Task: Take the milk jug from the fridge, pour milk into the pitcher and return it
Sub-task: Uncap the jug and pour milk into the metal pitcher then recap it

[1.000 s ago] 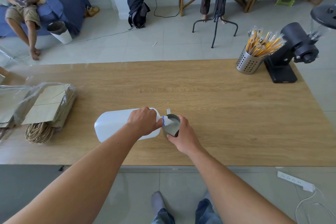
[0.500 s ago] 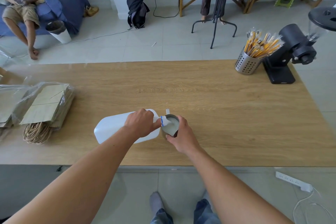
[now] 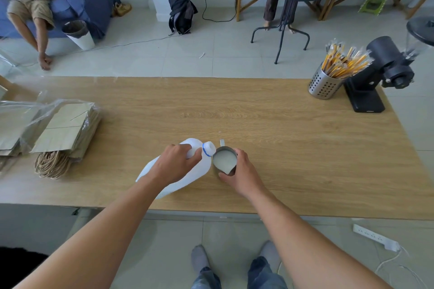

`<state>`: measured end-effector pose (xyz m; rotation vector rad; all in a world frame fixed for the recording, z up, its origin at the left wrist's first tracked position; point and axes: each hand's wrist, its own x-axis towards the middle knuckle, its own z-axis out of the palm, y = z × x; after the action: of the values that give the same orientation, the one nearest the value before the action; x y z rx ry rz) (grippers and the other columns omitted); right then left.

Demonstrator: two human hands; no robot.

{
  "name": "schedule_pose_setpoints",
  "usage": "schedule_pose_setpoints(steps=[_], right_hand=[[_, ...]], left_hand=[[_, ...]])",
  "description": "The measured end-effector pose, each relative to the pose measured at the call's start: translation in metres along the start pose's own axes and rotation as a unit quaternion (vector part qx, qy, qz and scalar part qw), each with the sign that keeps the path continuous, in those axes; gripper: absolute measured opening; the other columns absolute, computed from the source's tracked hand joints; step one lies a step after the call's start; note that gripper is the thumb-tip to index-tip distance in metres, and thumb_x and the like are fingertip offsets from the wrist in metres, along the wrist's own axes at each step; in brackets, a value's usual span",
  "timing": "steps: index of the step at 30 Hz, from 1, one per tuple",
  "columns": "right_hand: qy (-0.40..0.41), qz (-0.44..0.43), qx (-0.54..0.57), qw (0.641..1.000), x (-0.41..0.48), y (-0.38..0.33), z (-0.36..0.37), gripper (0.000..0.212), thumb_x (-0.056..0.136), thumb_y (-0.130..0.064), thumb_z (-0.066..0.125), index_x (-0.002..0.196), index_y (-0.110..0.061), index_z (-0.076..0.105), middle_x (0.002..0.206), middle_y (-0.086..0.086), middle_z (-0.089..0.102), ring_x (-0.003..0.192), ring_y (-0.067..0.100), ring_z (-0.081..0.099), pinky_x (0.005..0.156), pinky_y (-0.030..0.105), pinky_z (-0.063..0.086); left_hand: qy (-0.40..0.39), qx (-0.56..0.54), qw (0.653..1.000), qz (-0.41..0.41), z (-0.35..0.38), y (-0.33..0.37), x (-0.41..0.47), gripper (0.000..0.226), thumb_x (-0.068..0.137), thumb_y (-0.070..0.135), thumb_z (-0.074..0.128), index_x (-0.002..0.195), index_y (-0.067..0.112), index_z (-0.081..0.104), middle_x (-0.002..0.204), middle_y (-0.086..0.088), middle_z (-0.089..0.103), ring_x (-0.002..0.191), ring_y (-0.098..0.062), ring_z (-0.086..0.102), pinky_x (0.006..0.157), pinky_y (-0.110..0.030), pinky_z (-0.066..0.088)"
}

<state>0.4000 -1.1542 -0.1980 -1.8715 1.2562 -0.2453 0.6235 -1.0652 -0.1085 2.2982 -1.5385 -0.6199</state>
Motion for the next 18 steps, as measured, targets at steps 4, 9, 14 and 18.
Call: schedule_pose_setpoints(steps=[4, 9, 14, 18], right_hand=[[-0.039, -0.005, -0.105, 0.994, 0.001, 0.011, -0.011, 0.106, 0.082, -0.038, 0.093, 0.165, -0.023, 0.029, 0.160, 0.003, 0.036, 0.139, 0.028, 0.046, 0.110, 0.044, 0.048], [-0.039, 0.068, -0.207, 0.975, -0.003, 0.034, -0.019, 0.076, 0.100, -0.039, 0.075, 0.162, -0.018, 0.036, 0.153, 0.009, 0.035, 0.141, 0.032, 0.040, 0.108, 0.047, 0.050], [-0.048, 0.085, -0.211, 0.973, -0.004, 0.046, -0.012, 0.062, 0.103, -0.023, 0.073, 0.158, -0.022, 0.045, 0.150, 0.010, 0.037, 0.134, 0.030, 0.050, 0.107, 0.041, 0.053], [-0.032, 0.086, -0.215, 0.972, -0.005, 0.048, 0.001, 0.037, 0.100, -0.008, 0.068, 0.134, -0.019, 0.058, 0.133, 0.006, 0.041, 0.110, 0.027, 0.059, 0.089, 0.035, 0.054]], left_hand=[[0.035, -0.057, 0.998, -0.002, -0.009, -0.007, -0.014, 0.061, 0.108, 0.043, 0.062, 0.068, 0.012, 0.029, 0.062, -0.006, 0.025, 0.058, -0.021, 0.022, 0.052, -0.033, 0.018], [0.068, -0.169, 0.983, 0.001, -0.019, -0.011, -0.029, 0.061, 0.112, 0.040, 0.059, 0.073, 0.006, 0.028, 0.062, 0.001, 0.025, 0.054, -0.013, 0.022, 0.050, -0.027, 0.020], [0.055, -0.291, 0.955, 0.017, -0.018, -0.019, -0.042, 0.059, 0.116, 0.045, 0.052, 0.074, 0.009, 0.030, 0.069, -0.002, 0.028, 0.064, -0.015, 0.026, 0.057, -0.031, 0.020], [0.034, -0.377, 0.926, 0.016, -0.014, -0.027, -0.050, 0.056, 0.116, 0.043, 0.045, 0.079, 0.002, 0.039, 0.074, -0.003, 0.040, 0.072, -0.017, 0.039, 0.066, -0.029, 0.032]])
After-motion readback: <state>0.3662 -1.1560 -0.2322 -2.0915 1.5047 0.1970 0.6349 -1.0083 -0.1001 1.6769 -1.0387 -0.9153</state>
